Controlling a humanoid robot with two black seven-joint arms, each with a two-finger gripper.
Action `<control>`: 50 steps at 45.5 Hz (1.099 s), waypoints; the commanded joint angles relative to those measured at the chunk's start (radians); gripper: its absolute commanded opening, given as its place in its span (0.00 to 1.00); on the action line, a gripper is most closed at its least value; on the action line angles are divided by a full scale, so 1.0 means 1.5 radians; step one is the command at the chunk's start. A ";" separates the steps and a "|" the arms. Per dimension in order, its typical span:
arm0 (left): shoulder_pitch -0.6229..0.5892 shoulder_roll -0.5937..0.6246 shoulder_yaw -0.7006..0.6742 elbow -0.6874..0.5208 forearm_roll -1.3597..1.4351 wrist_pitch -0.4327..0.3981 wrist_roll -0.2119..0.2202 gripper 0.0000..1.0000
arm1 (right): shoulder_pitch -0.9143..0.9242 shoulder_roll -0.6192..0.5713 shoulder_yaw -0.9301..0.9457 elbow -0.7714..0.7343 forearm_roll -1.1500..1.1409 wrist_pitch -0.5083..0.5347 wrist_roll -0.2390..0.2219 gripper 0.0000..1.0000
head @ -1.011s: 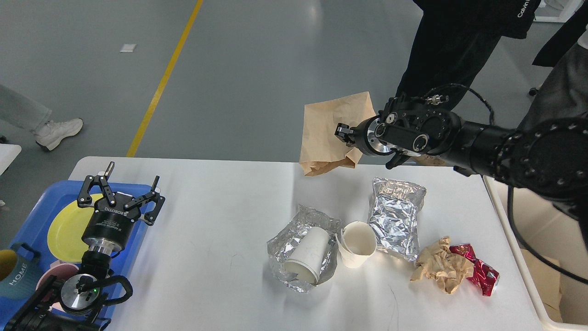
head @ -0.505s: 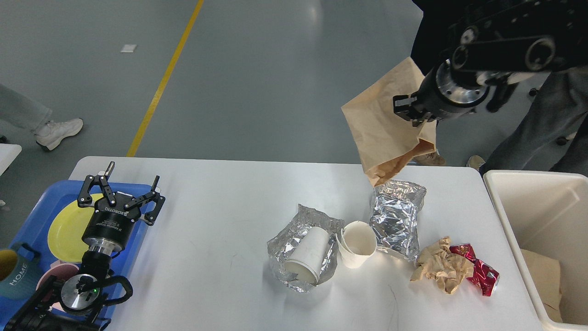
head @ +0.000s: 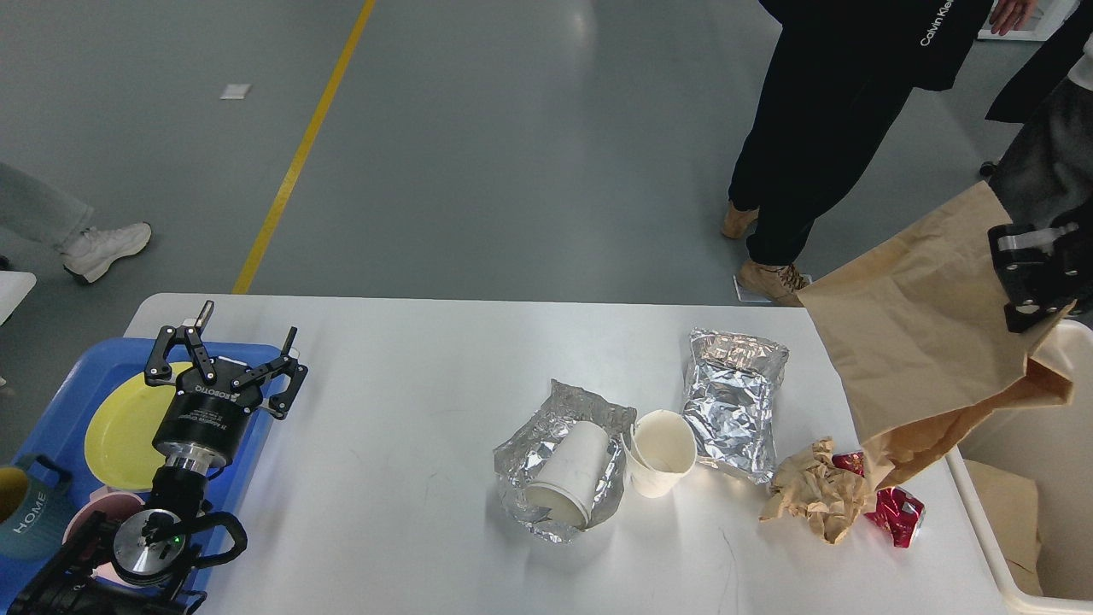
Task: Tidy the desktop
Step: 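Lift the brown paper bag over the white bin and drop it in, then withdraw the right gripper up out of the white bin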
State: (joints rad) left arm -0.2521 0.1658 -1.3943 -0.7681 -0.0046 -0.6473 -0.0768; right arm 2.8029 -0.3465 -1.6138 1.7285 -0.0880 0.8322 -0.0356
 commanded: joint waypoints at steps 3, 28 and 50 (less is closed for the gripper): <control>0.000 0.000 0.000 0.000 0.000 0.000 0.000 0.97 | -0.002 -0.018 -0.054 -0.009 -0.004 -0.027 0.007 0.00; -0.001 0.000 0.000 0.000 0.000 0.000 0.000 0.97 | -0.616 -0.433 0.073 -0.472 -0.118 -0.294 0.000 0.00; -0.001 0.000 0.000 0.000 0.000 0.000 0.000 0.97 | -1.439 -0.171 0.626 -1.044 -0.113 -0.396 -0.001 0.00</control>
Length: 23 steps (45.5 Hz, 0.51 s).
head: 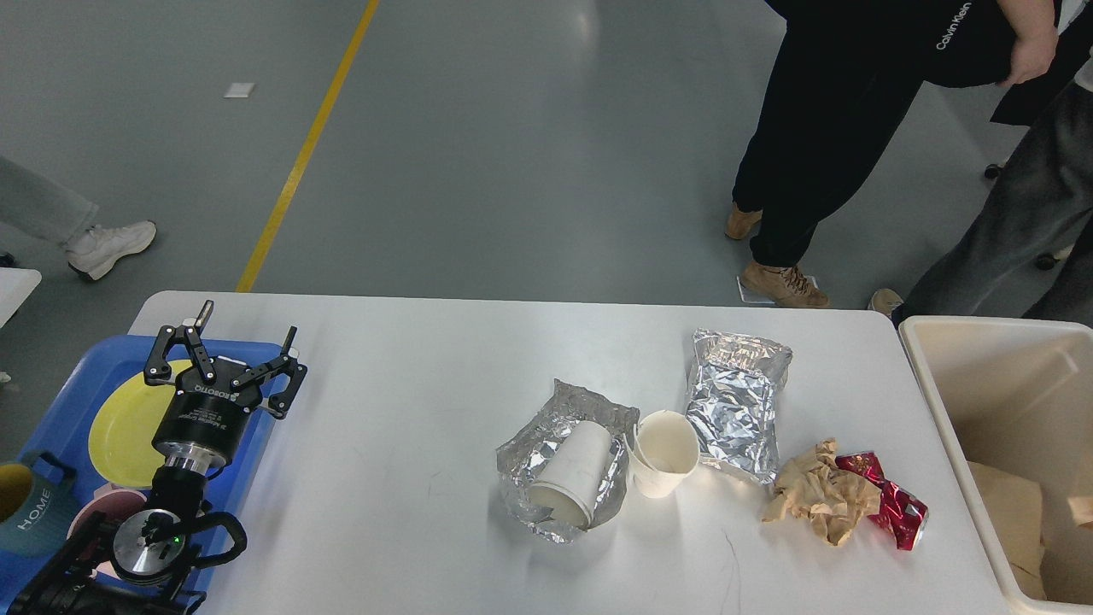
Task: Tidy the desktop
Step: 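Withdraw the right gripper up out of the white bin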
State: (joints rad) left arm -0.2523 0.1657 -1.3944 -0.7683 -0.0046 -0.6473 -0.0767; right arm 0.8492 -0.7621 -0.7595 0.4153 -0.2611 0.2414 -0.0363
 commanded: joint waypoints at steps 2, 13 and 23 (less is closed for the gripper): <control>-0.001 0.000 0.000 0.000 0.000 0.000 0.000 0.97 | -0.170 0.142 0.058 -0.214 0.005 -0.004 0.002 0.00; 0.000 0.000 0.000 0.000 0.000 0.000 0.000 0.97 | -0.247 0.250 0.063 -0.268 0.007 -0.091 -0.001 0.00; -0.001 0.000 0.000 0.000 0.000 0.000 0.000 0.97 | -0.262 0.271 0.064 -0.268 0.008 -0.104 -0.003 0.00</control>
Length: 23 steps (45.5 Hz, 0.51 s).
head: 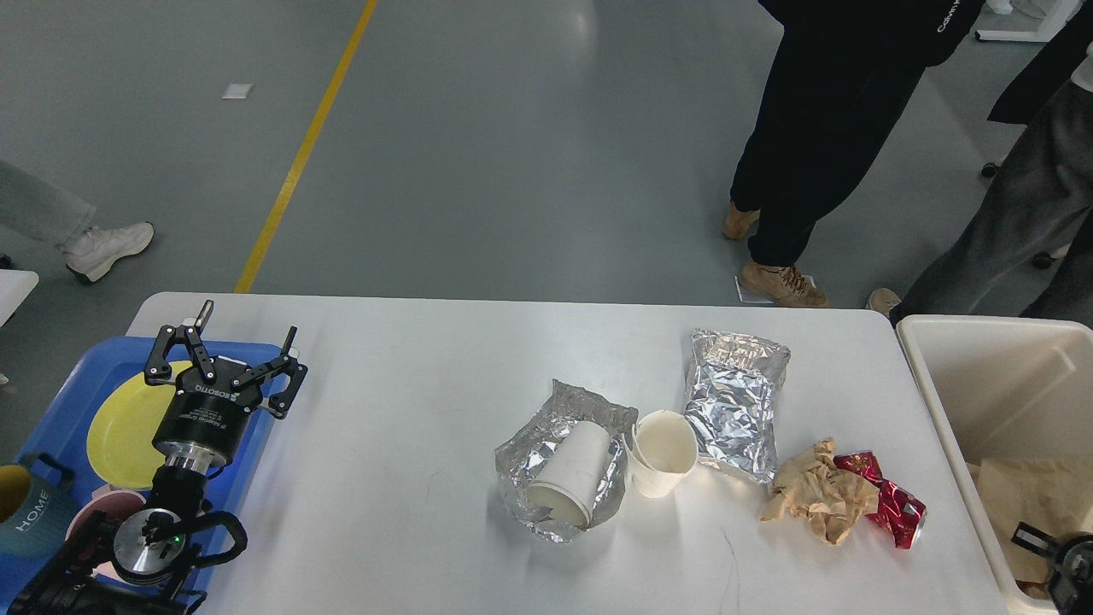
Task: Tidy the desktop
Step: 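Withdraw the right gripper up out of the white bin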
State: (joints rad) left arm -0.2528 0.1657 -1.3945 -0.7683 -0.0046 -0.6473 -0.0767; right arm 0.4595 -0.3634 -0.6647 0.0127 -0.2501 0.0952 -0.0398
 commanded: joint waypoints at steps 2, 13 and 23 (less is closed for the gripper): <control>0.000 0.000 0.000 0.000 0.000 0.000 0.000 0.97 | -0.003 0.004 0.000 0.001 0.001 -0.007 -0.001 0.00; 0.000 0.000 0.000 0.000 0.000 0.000 0.000 0.97 | -0.003 0.003 0.000 0.001 0.001 -0.007 -0.003 0.00; 0.000 0.000 -0.001 0.001 0.000 0.000 0.000 0.97 | -0.003 0.003 -0.003 0.001 0.000 -0.014 -0.002 0.18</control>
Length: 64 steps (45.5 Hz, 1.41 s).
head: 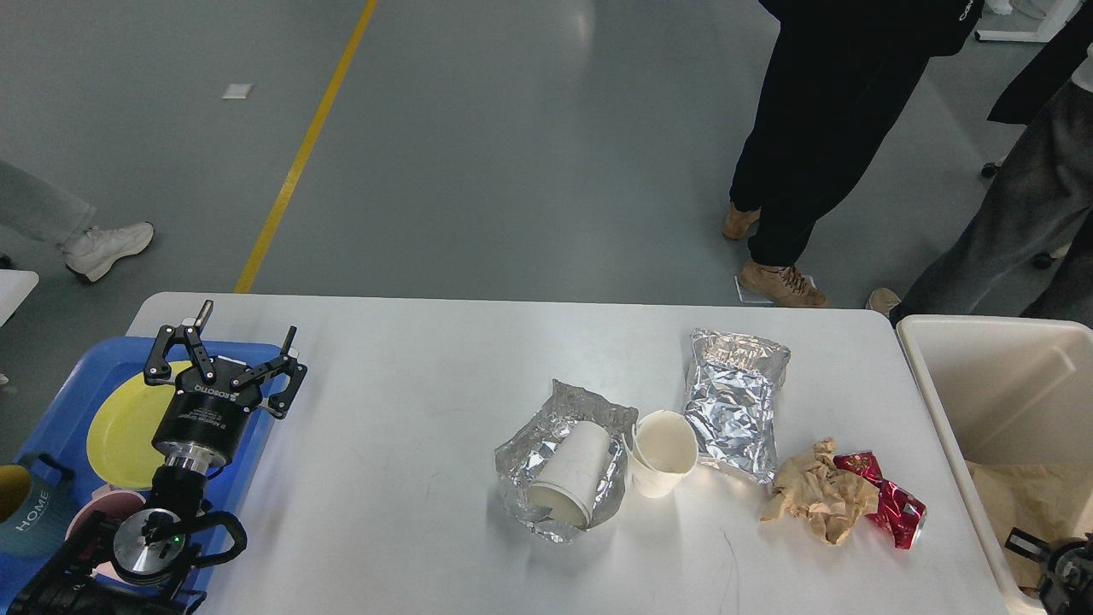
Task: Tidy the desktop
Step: 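Withdraw the right gripper up out of the white bin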
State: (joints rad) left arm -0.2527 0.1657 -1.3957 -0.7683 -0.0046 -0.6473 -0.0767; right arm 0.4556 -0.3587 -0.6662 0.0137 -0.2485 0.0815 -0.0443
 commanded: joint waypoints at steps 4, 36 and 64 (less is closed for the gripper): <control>0.000 0.000 0.001 0.000 0.000 0.000 0.000 0.97 | 0.000 -0.001 -0.002 0.001 -0.001 -0.048 0.003 0.74; 0.001 0.000 0.000 0.000 0.000 0.000 0.000 0.97 | 0.006 -0.001 -0.008 0.008 -0.001 -0.089 0.004 1.00; 0.000 0.000 0.000 0.000 0.000 0.000 0.000 0.97 | 0.593 -0.225 -0.291 0.531 -0.112 0.048 -0.119 1.00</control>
State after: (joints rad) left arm -0.2529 0.1657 -1.3961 -0.7683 -0.0045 -0.6473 -0.0767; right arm 1.0396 -0.6822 -0.8906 0.6024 -0.3842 0.0805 -0.1455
